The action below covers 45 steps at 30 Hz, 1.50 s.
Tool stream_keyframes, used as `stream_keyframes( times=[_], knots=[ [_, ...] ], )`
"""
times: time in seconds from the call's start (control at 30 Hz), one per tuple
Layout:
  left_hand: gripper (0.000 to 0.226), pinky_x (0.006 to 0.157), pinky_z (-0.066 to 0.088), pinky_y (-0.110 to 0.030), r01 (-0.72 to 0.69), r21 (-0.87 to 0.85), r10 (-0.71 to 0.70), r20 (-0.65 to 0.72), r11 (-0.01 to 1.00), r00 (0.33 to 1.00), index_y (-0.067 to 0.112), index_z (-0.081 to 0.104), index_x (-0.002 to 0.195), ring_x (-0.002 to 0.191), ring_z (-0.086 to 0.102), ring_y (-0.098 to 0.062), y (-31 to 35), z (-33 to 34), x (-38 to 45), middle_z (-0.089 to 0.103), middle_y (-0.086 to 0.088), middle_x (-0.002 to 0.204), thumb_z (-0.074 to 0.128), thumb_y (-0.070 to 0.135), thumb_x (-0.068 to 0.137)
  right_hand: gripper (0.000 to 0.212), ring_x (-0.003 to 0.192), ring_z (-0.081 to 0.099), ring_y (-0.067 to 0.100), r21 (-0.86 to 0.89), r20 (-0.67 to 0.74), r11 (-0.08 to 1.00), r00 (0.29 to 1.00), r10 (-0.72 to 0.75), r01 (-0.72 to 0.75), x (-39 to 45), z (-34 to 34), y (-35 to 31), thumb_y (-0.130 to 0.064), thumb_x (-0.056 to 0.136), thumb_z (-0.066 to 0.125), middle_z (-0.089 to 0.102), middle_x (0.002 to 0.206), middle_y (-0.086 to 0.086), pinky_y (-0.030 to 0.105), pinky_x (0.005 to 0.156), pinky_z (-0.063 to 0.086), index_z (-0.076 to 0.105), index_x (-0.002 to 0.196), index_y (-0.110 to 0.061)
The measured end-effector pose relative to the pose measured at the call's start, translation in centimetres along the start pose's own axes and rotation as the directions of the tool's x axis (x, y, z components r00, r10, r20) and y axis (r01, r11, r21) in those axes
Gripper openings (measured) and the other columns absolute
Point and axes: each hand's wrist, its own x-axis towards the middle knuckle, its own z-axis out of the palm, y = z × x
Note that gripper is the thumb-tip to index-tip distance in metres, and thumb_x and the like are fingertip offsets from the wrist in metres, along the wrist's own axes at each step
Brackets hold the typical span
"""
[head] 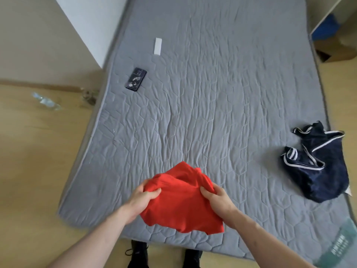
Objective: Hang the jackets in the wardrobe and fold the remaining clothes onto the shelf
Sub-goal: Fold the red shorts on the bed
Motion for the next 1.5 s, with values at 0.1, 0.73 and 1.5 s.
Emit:
stream_keyframes(
  times=[0.1, 0.73, 1.5],
  knots=[
    [0.027, 0.073, 0.053, -0.016, -0.074, -0.072, 0.072, -0.041, 0.995, 0.997, 0.017, 0.068, 0.115, 0.091, 0.074, -0.009, 3.4, -3.0, -7.3, 0.079, 0.001, 0.101, 0.072, 0.007, 0.091, 0.014, 0.096, 0.074, 0.023, -0.091, 0.040, 0.992, 0.996, -0.079, 0.083, -5.9, 1.9, -6.2, -0.026, 0.101, 0.063, 0.078, 0.104, 0.010, 0.040, 0.090, 0.059, 0.071, 0.112, -0.022],
    [0.023, 0.084, 0.051, -0.024, -0.493, -0.196, 0.365, -0.460, 0.847, 0.809, 0.019, 0.070, 0.116, 0.102, 0.072, -0.010, 10.6, -38.6, -37.6, 0.077, 0.004, 0.109, 0.070, 0.014, 0.094, 0.059, 0.104, 0.074, 0.017, -0.298, 0.561, 0.845, 0.797, -0.222, 0.445, -24.5, 38.2, -31.0, -0.054, 0.075, 0.078, 0.078, 0.111, -0.001, 0.035, 0.094, 0.056, 0.069, 0.124, -0.023],
    [0.026, 0.089, 0.057, -0.039, -0.586, -0.233, 0.156, -0.829, 0.776, 0.537, 0.031, 0.068, 0.120, 0.100, 0.074, -0.021, 16.5, -76.6, -50.8, 0.078, 0.006, 0.105, 0.070, 0.030, 0.093, 0.038, 0.097, 0.075, 0.010, -0.204, 0.861, 0.550, 0.416, -0.293, 0.810, -29.5, 83.2, -51.8, -0.053, 0.095, 0.063, 0.079, 0.105, -0.008, 0.022, 0.078, 0.058, 0.070, 0.121, -0.026]
  ],
)
